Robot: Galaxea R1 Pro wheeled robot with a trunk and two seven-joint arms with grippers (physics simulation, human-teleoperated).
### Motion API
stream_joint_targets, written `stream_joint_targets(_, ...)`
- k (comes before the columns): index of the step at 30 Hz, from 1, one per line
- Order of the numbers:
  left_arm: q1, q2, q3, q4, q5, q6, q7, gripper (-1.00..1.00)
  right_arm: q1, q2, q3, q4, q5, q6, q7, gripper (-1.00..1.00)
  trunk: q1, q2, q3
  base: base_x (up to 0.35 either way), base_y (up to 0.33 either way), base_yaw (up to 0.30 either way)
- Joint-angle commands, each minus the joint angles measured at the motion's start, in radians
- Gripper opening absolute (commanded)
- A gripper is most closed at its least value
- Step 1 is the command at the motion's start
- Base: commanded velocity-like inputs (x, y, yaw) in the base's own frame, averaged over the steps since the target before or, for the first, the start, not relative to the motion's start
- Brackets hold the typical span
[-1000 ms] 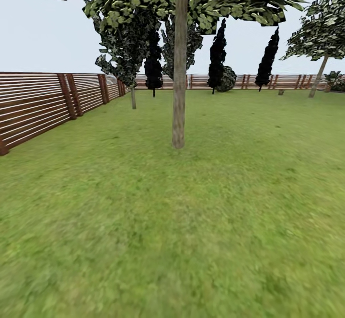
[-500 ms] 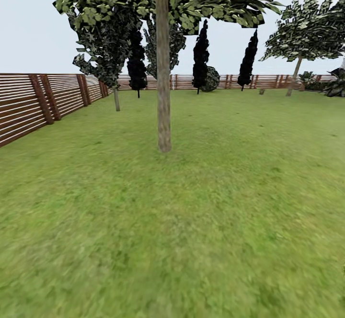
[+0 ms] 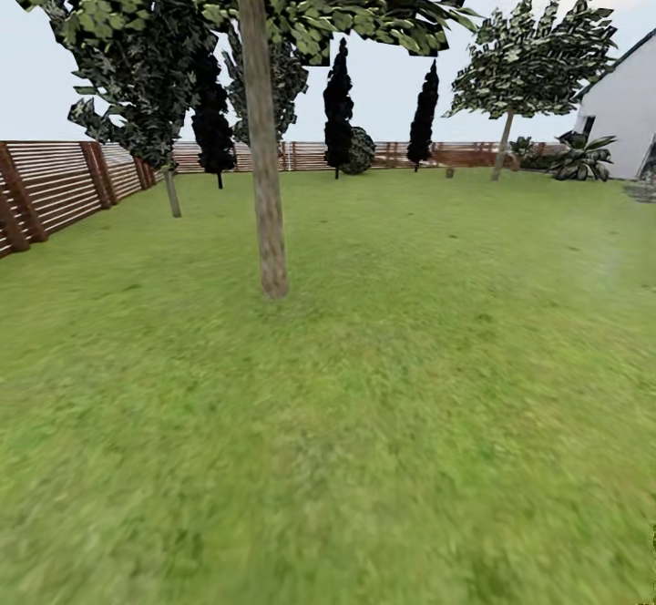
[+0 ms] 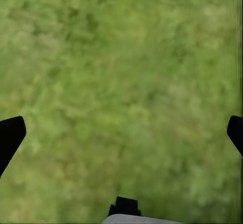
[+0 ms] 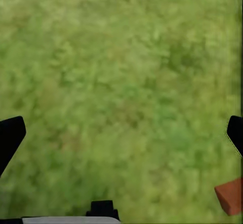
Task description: Take the three Easter eggs out of the wicker basket on the lawn in the garden, then place them on the lawn next to a single tree (choose any tree) so that all three eggs are next to the same tree and none are left in the basket.
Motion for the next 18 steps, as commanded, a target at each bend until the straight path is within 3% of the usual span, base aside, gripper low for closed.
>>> stream_joint_targets(1, 0.0, 0.0, 0.002, -0.001, -0.001, -0.002, 0.0, 1.0, -0.001, 0.001, 0.0, 0.001, 0.001, -0.003, -0.002, 1.0, 0.001, 0.0, -0.001, 0.339, 0.0, -0.27)
stream_joint_targets(18, 0.0, 0.0, 0.002, -0.001, -0.001, -0.002, -0.001, 1.0, -0.001, 0.0, -0.001, -0.001, -0.001, -0.003, -0.003, 1.0, 0.001, 0.0, -0.007, 0.339, 0.0, -0.255)
